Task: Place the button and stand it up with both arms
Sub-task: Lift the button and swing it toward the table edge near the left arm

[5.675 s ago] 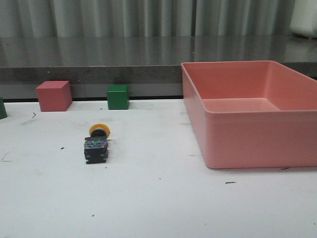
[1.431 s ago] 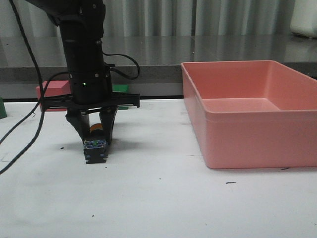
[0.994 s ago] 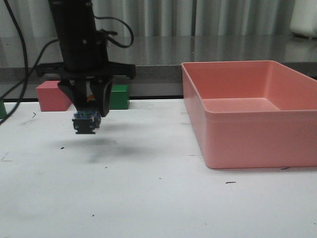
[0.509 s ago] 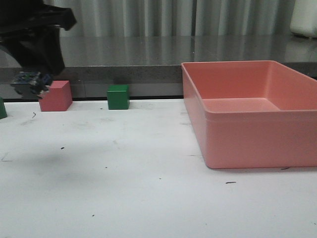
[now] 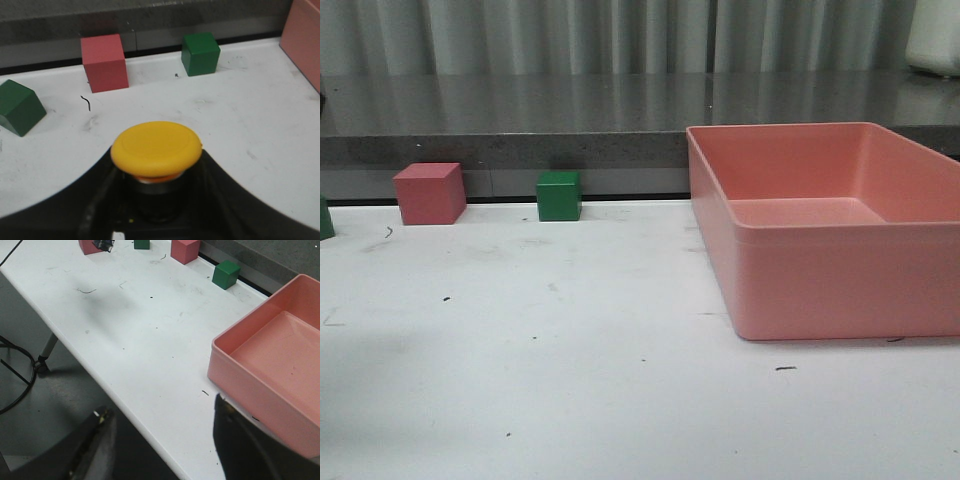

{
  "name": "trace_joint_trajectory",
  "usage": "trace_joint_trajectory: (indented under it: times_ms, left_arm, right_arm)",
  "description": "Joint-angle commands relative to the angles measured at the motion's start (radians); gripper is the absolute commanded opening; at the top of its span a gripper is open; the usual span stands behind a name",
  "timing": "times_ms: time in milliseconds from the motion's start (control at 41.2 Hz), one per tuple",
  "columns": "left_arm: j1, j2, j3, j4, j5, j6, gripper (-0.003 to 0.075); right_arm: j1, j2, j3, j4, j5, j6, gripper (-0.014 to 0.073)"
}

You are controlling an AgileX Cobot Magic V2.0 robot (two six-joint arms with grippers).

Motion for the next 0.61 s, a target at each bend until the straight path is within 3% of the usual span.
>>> trace_joint_trajectory:
  times_ms: [0, 194, 582]
  left_arm:
    - [0.002, -0.031, 0.094, -0.01, -0.307, 0.003, 0.0169]
    - [0.002, 0.038, 0.234, -0.01, -0.646, 0.002, 0.0169]
    - [-0.044, 0.392, 0.243, -0.002, -1.133, -0.034, 0.0169]
  right_arm:
    - [-0.001, 0.011, -0.019, -0.012, -0.068, -0.007, 0.045]
    - [-0.001, 0.011, -0.019, -0.012, -0.068, -0.007, 0.045]
    - [-0.001, 0.011, -0.019, -0.012, -0.068, -0.007, 0.045]
